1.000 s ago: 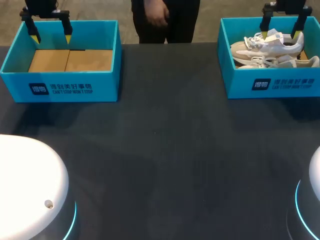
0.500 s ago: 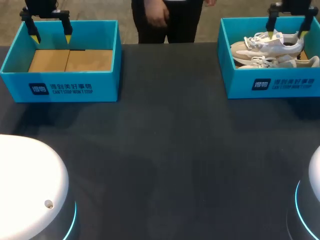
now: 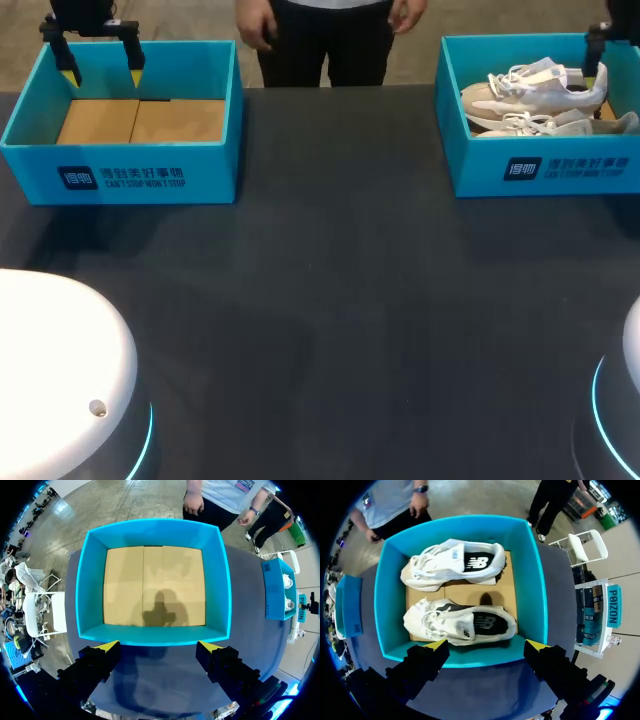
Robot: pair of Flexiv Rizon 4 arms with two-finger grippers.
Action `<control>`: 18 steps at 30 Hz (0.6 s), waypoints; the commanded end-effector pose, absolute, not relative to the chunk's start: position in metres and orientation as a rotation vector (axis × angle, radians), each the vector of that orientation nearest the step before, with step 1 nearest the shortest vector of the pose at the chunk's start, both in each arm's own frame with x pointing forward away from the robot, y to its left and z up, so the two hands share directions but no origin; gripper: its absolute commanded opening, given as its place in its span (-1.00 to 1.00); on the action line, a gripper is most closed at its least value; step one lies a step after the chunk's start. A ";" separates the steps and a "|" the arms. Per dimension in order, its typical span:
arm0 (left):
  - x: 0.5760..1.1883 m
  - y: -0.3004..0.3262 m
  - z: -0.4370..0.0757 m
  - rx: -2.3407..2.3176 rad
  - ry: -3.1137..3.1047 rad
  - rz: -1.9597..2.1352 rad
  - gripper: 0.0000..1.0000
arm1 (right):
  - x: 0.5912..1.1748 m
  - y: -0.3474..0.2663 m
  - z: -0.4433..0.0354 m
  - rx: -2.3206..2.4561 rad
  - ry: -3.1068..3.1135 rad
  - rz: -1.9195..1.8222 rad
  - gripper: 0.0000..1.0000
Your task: Take the shoe out of the shoebox, open the shoe tongue, remove and reinsert the insole, then place the shoe into the shoebox
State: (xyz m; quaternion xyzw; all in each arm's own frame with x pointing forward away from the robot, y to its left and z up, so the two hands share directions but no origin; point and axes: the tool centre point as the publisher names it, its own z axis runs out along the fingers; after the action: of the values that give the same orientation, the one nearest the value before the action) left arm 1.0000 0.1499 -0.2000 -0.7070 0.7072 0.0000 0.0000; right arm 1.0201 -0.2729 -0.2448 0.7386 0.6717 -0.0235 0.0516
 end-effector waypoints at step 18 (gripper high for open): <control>1.000 0.150 -0.200 -2.221 2.222 0.000 1.00 | 1.020 -0.315 -0.306 2.252 1.979 -0.044 1.00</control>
State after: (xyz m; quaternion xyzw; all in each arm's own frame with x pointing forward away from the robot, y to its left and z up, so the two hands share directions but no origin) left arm 1.0000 0.1499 -0.2000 -0.7071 0.7071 0.0000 0.0000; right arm 1.0154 -0.3130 -0.2972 0.7496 0.6574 -0.0148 0.0751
